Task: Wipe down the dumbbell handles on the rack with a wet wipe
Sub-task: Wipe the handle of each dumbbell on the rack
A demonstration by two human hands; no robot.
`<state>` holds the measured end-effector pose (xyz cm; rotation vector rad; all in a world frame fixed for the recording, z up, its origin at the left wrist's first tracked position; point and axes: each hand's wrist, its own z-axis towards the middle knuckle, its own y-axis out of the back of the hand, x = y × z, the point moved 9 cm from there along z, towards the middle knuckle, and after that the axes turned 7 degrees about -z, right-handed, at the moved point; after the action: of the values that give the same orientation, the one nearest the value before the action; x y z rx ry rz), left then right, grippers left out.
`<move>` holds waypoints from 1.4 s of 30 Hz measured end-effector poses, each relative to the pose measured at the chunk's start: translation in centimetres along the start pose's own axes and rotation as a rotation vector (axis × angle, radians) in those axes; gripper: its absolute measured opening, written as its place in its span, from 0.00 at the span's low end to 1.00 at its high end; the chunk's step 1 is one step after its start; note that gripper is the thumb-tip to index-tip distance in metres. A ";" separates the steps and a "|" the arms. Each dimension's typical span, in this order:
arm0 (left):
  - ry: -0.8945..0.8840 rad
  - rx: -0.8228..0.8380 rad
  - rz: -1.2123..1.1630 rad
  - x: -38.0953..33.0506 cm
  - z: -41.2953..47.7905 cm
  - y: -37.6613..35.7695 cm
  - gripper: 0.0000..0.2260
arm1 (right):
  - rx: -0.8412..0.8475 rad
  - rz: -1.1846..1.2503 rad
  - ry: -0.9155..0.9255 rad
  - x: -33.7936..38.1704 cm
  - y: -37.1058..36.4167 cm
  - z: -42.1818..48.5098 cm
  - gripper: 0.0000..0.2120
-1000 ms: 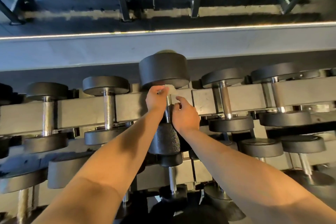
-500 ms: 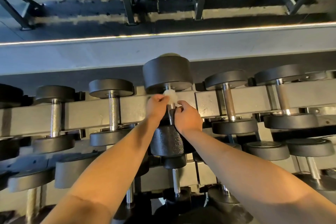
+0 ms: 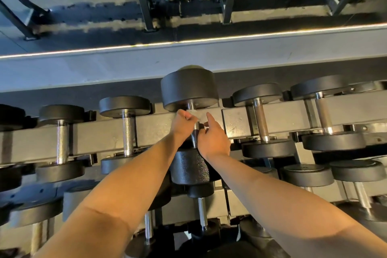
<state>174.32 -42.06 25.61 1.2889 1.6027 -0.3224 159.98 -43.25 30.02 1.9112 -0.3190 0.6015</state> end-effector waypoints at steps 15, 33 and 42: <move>0.102 0.215 0.403 2.3 -3.1 -0.6 0.11 | -0.025 0.064 0.020 -0.3 0.3 -0.3 0.16; 0.113 0.260 0.482 1.7 -4.2 -0.3 0.14 | -0.058 0.207 -0.001 -1.0 0.2 -0.2 0.18; -0.052 0.086 0.253 2.2 -6.3 0.7 0.11 | -0.058 0.214 0.008 -1.4 -0.1 0.0 0.09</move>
<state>171.71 -35.98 26.91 1.5194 1.3761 -0.2669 158.92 -43.27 29.17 1.8319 -0.5356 0.7328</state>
